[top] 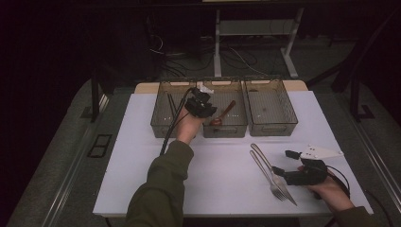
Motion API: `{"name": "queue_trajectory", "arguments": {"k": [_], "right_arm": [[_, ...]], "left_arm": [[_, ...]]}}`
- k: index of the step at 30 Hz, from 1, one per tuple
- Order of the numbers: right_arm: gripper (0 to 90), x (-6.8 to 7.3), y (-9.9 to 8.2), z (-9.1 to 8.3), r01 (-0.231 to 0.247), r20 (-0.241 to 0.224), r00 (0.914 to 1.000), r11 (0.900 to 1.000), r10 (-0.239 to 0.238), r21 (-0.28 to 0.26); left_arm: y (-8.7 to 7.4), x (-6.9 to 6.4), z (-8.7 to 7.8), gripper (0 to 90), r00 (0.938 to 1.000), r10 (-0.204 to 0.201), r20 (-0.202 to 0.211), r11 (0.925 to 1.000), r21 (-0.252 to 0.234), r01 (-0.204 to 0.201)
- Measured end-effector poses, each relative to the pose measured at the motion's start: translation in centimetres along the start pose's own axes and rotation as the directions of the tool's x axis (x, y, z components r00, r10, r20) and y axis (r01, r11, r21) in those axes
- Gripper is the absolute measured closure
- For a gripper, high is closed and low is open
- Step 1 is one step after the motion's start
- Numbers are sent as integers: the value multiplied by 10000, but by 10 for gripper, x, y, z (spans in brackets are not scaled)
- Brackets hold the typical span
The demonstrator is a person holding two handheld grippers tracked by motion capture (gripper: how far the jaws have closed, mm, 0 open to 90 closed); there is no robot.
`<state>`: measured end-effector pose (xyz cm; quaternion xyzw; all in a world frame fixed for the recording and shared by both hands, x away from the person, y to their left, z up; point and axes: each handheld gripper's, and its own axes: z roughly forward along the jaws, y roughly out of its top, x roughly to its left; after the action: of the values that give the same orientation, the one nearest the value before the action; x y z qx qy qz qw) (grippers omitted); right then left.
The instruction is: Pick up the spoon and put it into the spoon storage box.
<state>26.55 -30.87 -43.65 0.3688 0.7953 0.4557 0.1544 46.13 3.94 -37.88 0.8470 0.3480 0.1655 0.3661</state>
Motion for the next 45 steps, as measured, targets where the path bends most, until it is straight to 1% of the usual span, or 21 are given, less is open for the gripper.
{"name": "queue_trajectory", "arguments": {"k": [1,3,6,9,13,15,16,17,19,21,27,30,34,35,36,39,40,43,45], "right_arm": [[164,0,0,0,2,2,10000,10000,-2,6],[164,0,0,0,4,2,10000,10000,-4,6],[164,0,0,0,-73,1,10000,10000,73,30],[164,-1,0,0,-104,9,9999,9999,104,21],[164,-1,1,1,-79,53,10000,10000,79,4],[164,-1,1,1,-90,68,9999,10000,89,9],[164,-1,1,1,-94,74,9999,10000,94,10],[164,-1,1,1,-95,75,9999,10000,95,15],[164,0,1,1,-95,76,9999,10000,95,11],[164,0,1,1,-69,80,9999,10000,68,16],[164,0,0,0,-75,54,10000,10000,74,29],[164,0,0,-2,-103,64,9999,9999,103,16],[164,0,0,-2,-65,81,9999,10000,65,21],[164,1,0,-2,-72,75,9999,10000,72,26],[164,1,0,-2,-74,72,9999,10000,74,22],[164,0,-1,-2,-118,99,9999,9999,118,9],[164,0,-1,-2,-116,93,9999,9999,116,18],[164,1,-1,-2,-103,89,9999,9999,103,14],[164,1,-1,-2,-104,95,9999,9999,103,19]], "left_arm": [[0,0,-1,662,10000,3,46,10000,-24,-3],[0,0,-3,641,9998,-4,197,9997,-242,9],[1,1,-9,597,9990,84,433,9990,-445,-65],[2,1,-16,545,9972,165,729,9980,-617,-120],[-1,2,-26,502,9948,99,1013,9947,-1028,6],[-3,2,-31,479,9933,167,1141,9946,-1038,-47],[-5,2,-32,466,9931,179,1160,9938,-1109,-50],[-7,1,-33,453,9928,92,1194,9927,-1207,54],[-10,1,-38,422,9926,245,1190,9921,-1250,-95],[-13,0,-41,397,9917,230,1264,9913,-1315,-63],[-24,-1,-51,352,9892,138,1460,9878,-1556,92],[-28,-3,-56,327,9874,239,1564,9876,-1572,9],[-34,-7,-64,301,9858,393,1635,9867,-1623,-124],[-35,-9,-66,293,9854,375,1660,9850,-1721,-85],[-37,-9,-68,287,9848,452,1676,9845,-1745,-155],[-43,-13,-72,278,9826,394,1815,9824,-1867,-49],[-45,-13,-74,276,9817,563,1821,9840,-1767,-236],[-51,-17,-78,267,9807,532,1884,9818,-1893,-169],[-55,-18,-81,265,9797,570,1924,9812,-1918,-194]]}}
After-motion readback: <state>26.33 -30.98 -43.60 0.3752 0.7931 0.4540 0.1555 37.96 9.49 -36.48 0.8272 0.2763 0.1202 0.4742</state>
